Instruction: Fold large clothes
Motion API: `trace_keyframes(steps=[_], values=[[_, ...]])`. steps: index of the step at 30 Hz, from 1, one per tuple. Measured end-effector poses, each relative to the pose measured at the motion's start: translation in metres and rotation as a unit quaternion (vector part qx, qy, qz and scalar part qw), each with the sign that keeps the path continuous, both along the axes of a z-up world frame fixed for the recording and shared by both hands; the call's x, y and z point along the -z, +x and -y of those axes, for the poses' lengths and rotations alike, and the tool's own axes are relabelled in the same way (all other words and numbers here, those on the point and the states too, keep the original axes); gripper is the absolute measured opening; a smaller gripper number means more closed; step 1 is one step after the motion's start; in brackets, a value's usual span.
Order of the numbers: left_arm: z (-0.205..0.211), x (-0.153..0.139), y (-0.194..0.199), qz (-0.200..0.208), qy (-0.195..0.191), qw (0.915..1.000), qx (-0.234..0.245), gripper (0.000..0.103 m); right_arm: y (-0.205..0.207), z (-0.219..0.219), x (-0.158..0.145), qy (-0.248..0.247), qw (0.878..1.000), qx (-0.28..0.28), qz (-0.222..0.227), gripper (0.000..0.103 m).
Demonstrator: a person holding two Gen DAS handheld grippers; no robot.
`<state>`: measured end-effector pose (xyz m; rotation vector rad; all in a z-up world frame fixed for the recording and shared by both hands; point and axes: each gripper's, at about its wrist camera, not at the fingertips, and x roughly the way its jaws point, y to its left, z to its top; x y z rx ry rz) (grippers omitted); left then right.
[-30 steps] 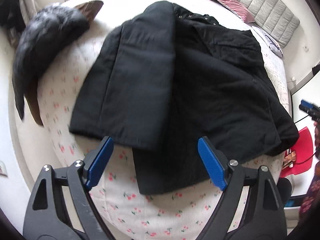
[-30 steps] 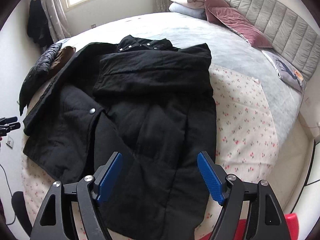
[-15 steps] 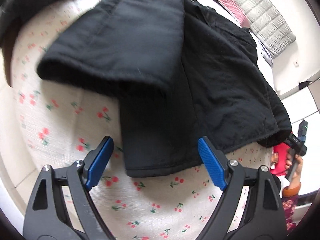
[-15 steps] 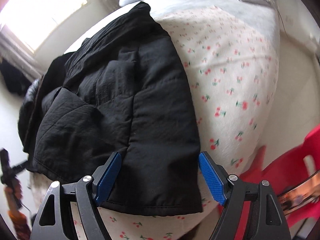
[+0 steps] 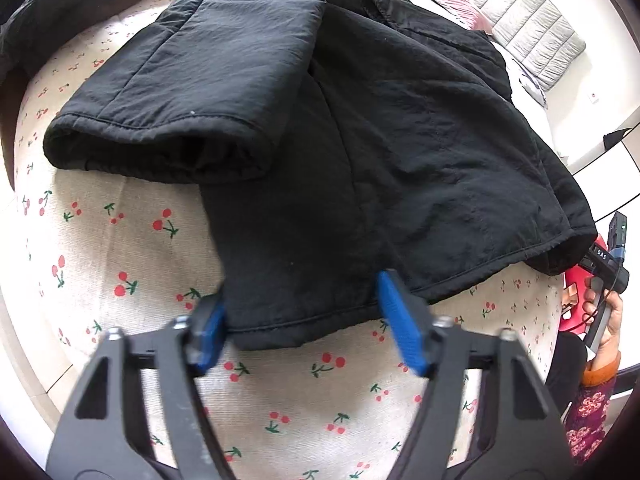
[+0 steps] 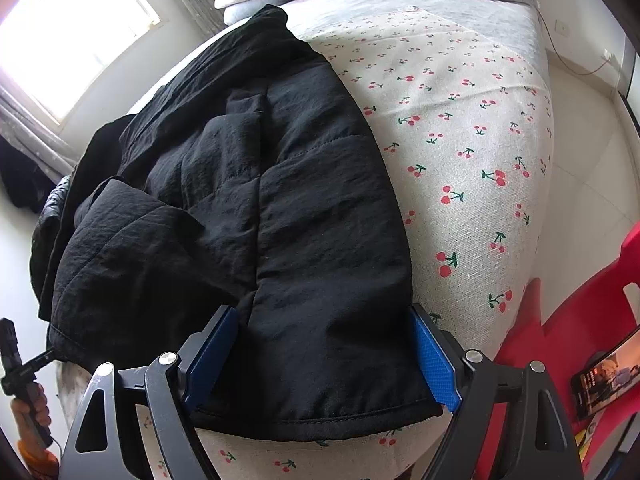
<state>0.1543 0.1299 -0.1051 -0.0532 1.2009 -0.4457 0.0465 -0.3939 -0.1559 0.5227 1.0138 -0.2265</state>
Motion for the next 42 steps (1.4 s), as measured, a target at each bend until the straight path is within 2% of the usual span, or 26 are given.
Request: trace_keyframes(steps=[2,4,5,6,9,12,14,16,18,20,22,23,24,25,27,28,29,30,31,33,35,38,42], values=[[0.003,-0.003,0.0,0.0,-0.009,1.0,-0.004,0.027,0.002,-0.001,-0.001,-0.001,1.0,0.006,-0.002,0.085],[0.004,-0.012,-0.005,0.013,-0.01,0.9997,-0.018,0.017,0.003,-0.008,-0.004,-0.018,1.0,-0.001,-0.004,0.067],[0.006,-0.018,-0.009,0.019,-0.016,0.9995,-0.022,0.014,0.002,-0.009,-0.007,-0.022,1.0,-0.003,-0.002,0.035],[0.005,-0.025,-0.012,0.024,-0.023,0.9992,-0.024,0.014,0.0,-0.011,-0.011,-0.024,1.0,-0.005,0.003,0.019],[0.006,-0.06,-0.03,0.049,-0.059,0.9968,-0.021,0.012,-0.009,-0.017,-0.025,-0.045,0.999,-0.003,0.03,0.011],[-0.005,-0.106,-0.049,0.085,-0.107,0.9904,-0.02,0.011,-0.02,-0.017,-0.047,-0.057,0.996,0.01,0.065,0.008],[-0.02,-0.138,-0.058,0.102,-0.148,0.9834,-0.028,0.011,-0.029,-0.014,-0.065,-0.056,0.994,0.022,0.091,0.007],[-0.035,-0.156,-0.067,0.113,-0.171,0.9783,-0.031,0.011,-0.043,-0.008,-0.087,-0.058,0.99,0.035,0.123,0.007],[-0.047,-0.164,-0.074,0.114,-0.182,0.9763,-0.032,0.011,-0.051,-0.007,-0.103,-0.069,0.987,0.039,0.141,0.007],[-0.057,-0.157,-0.08,0.099,-0.175,0.9791,-0.03,0.011,-0.061,-0.005,-0.113,-0.077,0.985,0.035,0.147,0.007],[-0.056,-0.138,-0.081,0.074,-0.139,0.9873,-0.021,0.013,-0.066,-0.003,-0.109,-0.075,0.988,0.024,0.131,0.007],[-0.053,-0.12,-0.082,0.053,-0.101,0.9934,-0.012,0.018,-0.064,-0.003,-0.1,-0.077,0.992,0.013,0.104,0.009],[-0.053,-0.108,-0.083,0.036,-0.07,0.9968,-0.007,0.023,-0.06,-0.003,-0.091,-0.083,0.994,0.005,0.073,0.011],[-0.051,-0.091,-0.086,0.016,-0.023,0.9996,-0.003,0.03,-0.057,-0.003,-0.075,-0.092,0.995,0.002,0.028,0.014],[-0.048,-0.065,-0.091,0.003,0.075,0.9972,-0.01,0.03,-0.057,0.002,-0.05,-0.1,0.994,0.008,-0.033,0.019],[-0.05,-0.059,-0.093,0.007,0.1,0.9949,-0.013,0.034,-0.06,0.008,-0.043,-0.096,0.994,0.014,-0.046,0.021],[-0.054,-0.056,-0.095,0.01,0.109,0.9938,-0.017,0.043,-0.064,0.012,-0.039,-0.086,0.995,0.02,-0.047,0.026],[-0.059,-0.058,-0.095,0.01,0.103,0.9944,-0.023,0.049,-0.069,0.019,-0.038,-0.069,0.996,0.028,-0.039,0.03],[-0.064,-0.062,-0.094,0.013,0.087,0.9955,-0.034,0.059,-0.074,0.026,-0.039,-0.049,0.998,0.039,-0.027,0.034],[-0.072,-0.071,-0.094,0.033,0.058,0.9965,-0.051,0.063,-0.081,0.033,-0.045,-0.036,0.998,0.054,-0.01,0.051],[-0.067,-0.084,-0.094,0.06,0.043,0.9962,-0.047,0.066,-0.083,0.029,-0.051,-0.042,0.997,0.06,0.001,0.052],[-0.043,-0.091,-0.099,0.093,0.03,0.9952,-0.006,0.077,-0.083,0.008,-0.061,-0.044,0.998,0.035,0.022,0.053],[0.009,-0.09,-0.111,0.111,0.025,0.99,0.083,0.078,-0.087,-0.033,-0.08,-0.058,0.997,-0.03,0.049,0.054]])
